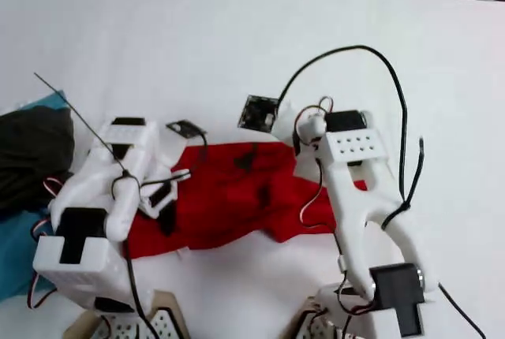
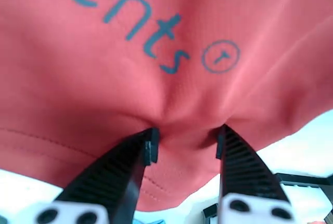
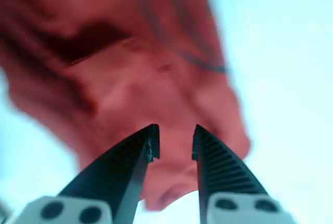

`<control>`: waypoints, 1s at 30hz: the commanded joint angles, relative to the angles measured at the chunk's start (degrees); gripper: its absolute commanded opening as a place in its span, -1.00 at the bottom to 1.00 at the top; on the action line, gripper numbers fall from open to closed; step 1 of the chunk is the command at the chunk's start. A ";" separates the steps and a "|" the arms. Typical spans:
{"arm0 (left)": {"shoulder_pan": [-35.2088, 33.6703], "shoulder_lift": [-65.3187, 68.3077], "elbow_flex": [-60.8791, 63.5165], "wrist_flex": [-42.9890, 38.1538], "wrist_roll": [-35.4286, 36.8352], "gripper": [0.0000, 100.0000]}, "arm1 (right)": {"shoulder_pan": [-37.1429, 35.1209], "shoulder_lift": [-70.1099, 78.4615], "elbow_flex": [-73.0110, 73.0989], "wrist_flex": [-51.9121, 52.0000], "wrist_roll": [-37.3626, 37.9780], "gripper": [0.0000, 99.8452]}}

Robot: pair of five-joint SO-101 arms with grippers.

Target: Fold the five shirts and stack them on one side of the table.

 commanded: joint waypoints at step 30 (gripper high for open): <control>0.35 0.09 -0.48 -1.14 -0.09 -0.57 | 0.22 -17.89 37.19 -20.44 5.19 -0.80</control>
